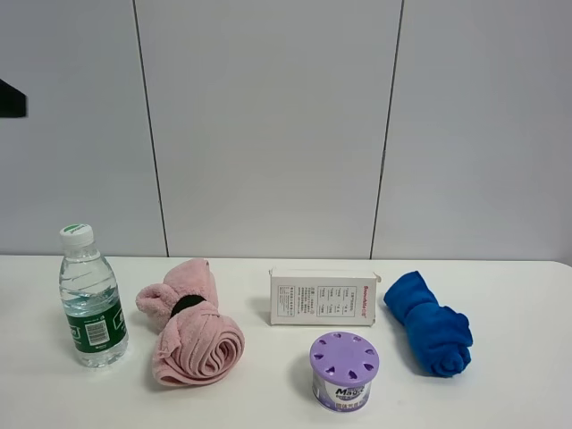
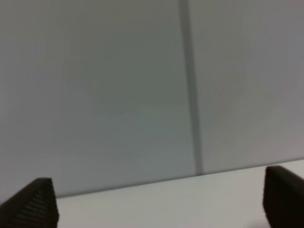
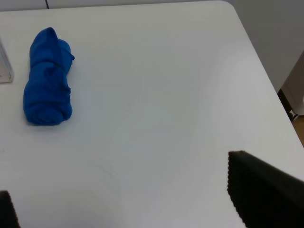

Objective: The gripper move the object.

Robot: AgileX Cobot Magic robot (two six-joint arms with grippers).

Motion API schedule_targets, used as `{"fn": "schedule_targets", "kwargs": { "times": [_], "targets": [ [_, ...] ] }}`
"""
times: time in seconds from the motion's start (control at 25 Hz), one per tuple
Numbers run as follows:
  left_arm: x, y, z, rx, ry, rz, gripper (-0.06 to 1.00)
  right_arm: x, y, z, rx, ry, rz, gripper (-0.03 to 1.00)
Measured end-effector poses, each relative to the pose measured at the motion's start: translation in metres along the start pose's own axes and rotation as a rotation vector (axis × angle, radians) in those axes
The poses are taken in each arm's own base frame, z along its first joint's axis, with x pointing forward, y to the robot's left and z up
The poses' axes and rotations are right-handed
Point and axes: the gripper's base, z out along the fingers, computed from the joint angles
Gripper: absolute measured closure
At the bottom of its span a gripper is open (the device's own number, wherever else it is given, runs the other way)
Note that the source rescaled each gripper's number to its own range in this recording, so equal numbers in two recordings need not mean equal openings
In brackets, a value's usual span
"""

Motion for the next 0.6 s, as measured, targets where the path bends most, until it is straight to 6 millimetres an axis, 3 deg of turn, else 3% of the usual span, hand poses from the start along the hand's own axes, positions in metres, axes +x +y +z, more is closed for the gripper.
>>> {"fn": "schedule_targets", "kwargs": {
  "times": [0.12, 0.28, 0.44, 0.6],
  "targets": [
    [-0.022, 0.014, -0.027, -0.141, 0.084, -0.044, -0.06, 0.0, 0.0, 0.0, 0.0, 0.0, 0.0, -0.03],
    [-0.033, 0.023, -0.064, -0.256, 0.302, -0.153, -0.05, 0.0, 0.0, 0.0, 0.0, 0.0, 0.0, -0.03],
    [-0.032, 0.018, -0.095, -0.212, 0.591, -0.139, -0.05, 0.0, 0.0, 0.0, 0.0, 0.0, 0.0, -0.03],
    [-0.028, 0.009, -0.111, -0.095, 0.672, -0.096, -0.05, 0.0, 0.0, 0.0, 0.0, 0.0, 0.0, -0.03]
  ]
}}
